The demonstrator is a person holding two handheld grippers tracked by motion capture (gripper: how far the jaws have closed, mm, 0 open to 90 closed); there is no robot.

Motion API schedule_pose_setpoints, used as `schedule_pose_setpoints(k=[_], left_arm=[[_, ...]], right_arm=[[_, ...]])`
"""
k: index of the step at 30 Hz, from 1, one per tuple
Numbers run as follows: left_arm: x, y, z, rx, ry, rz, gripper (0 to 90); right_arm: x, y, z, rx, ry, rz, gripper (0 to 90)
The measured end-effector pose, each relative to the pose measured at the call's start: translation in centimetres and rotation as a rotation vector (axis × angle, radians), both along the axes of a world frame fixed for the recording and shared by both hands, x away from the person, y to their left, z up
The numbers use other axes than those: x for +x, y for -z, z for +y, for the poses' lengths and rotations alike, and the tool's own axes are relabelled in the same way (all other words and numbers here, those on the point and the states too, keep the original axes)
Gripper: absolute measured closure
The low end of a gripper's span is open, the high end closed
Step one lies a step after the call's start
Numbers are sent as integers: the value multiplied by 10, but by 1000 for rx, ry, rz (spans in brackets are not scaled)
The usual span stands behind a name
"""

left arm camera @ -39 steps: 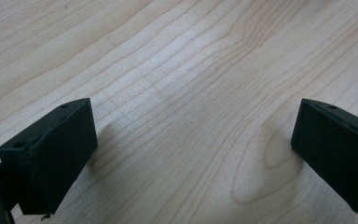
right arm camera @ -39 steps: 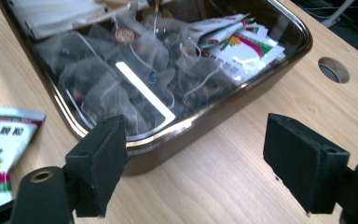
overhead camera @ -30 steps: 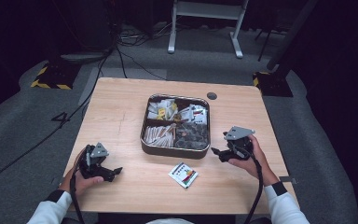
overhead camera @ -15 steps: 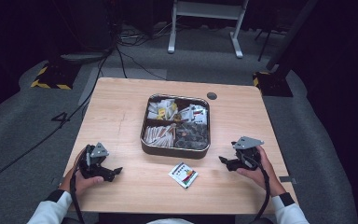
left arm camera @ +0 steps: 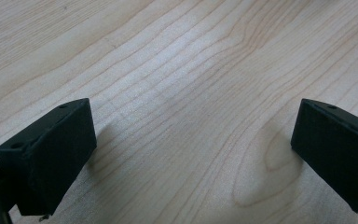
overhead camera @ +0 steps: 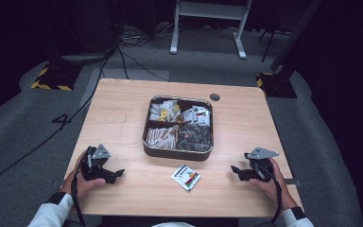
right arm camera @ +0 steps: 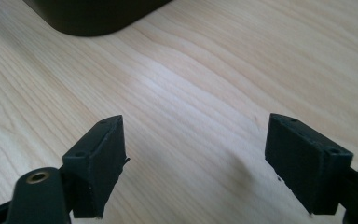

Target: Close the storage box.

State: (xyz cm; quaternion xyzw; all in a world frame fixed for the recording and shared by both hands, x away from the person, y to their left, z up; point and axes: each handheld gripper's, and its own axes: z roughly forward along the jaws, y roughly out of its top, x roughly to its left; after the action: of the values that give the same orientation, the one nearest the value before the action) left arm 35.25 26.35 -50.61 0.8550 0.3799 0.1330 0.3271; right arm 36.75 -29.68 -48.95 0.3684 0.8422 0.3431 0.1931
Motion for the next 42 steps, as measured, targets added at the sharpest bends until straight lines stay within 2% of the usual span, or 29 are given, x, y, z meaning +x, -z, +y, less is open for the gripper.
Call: schedule_pose_setpoints(k=[8,15,42], left_arm=[[0,0,0,1,0,-2,2],[0,0,0,1,0,-2,2],[0,0,0,2,0,-2,2]], right_arm=[[-6,12,-26,46,77,37,207],[-9,14,-37,69,102,20,194],[-7,15,-39,67,116,20,177]])
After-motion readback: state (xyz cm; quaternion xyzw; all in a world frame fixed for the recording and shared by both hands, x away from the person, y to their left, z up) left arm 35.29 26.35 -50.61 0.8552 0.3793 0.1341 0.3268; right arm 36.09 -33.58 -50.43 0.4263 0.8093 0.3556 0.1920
